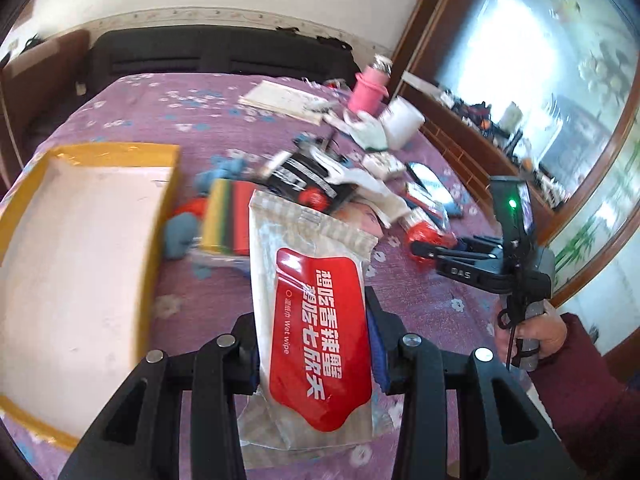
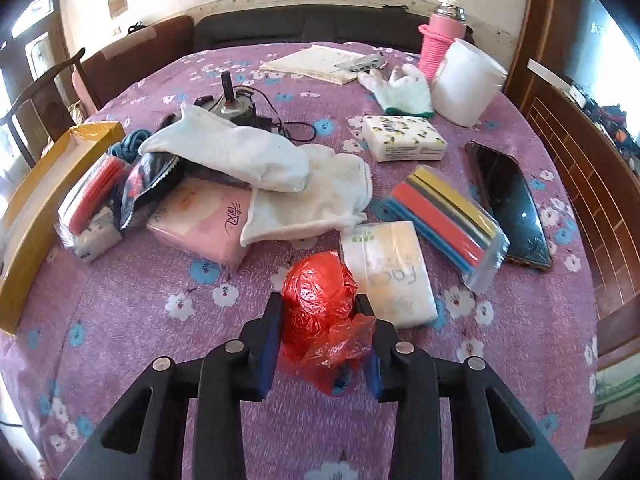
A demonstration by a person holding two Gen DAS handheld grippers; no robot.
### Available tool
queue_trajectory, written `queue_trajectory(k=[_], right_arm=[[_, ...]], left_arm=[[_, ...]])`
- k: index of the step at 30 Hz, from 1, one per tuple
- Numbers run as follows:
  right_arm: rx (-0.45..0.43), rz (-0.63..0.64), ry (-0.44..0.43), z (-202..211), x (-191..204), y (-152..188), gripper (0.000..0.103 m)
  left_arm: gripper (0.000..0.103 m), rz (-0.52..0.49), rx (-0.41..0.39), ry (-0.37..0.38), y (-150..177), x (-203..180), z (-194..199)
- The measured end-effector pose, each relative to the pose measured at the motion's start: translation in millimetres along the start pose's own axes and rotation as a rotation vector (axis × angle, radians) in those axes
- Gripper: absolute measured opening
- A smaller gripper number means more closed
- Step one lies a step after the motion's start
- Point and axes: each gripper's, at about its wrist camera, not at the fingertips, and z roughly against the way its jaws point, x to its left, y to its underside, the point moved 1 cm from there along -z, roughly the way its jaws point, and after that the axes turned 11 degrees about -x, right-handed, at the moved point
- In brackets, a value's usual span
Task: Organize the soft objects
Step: 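Grasp the red-printed wet-wipes pack with left tool while right tool grasps red plastic bag, then carry both held items into the yellow box and open both tools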
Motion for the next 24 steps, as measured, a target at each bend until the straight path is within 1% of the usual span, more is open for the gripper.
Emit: queue_trajectory(k=[2, 5, 7, 10, 14, 16, 18, 20, 22, 23, 24], right_arm=[[-0.025, -0.018, -0.003, 16, 3, -5, 0.037], [-0.075, -0.050, -0.051, 49, 11, -17, 0.037], [-0.099, -0.043, -0.105, 65, 28, -30, 0.037], [-0.106, -0.012, -0.206, 72, 70, -49, 0.037], [-0.083, 0.024, -0.367, 59, 145, -72, 0.038], [-0.089, 0.027, -0.425, 50, 178, -85, 0.038], [-0.097, 0.035, -0.461, 40, 209, -99, 0.038], [-0.098, 0.052, -0.470, 26, 238, -110, 0.038], [-0.094, 0.075, -0.443, 5, 261, -118, 0.038], [-0.078, 0.073, -0.437, -9, 271, -121, 0.038], [-0.067, 0.069, -0.430, -19, 276, -123, 0.038]], left_arm=[[0.040, 0.005, -0.034, 0.009, -4, 10, 20], [0.040, 0.029, -0.075, -0.010, -13, 32, 42], [0.040, 0.055, -0.087, -0.039, -22, 54, 50], [0.040, 0.093, -0.094, -0.129, -41, 93, 50], [0.040, 0.212, -0.058, -0.162, -63, 149, 30], [0.040, 0.261, -0.047, -0.173, -69, 174, 18], [0.040, 0.307, -0.037, -0.172, -73, 196, 1], [0.040, 0.323, -0.035, -0.164, -75, 209, -12], [0.040, 0.320, -0.038, -0.181, -77, 215, -25], [0.041, 0.324, -0.043, -0.186, -78, 219, -30], [0.045, 0.338, -0.052, -0.192, -79, 223, -34]])
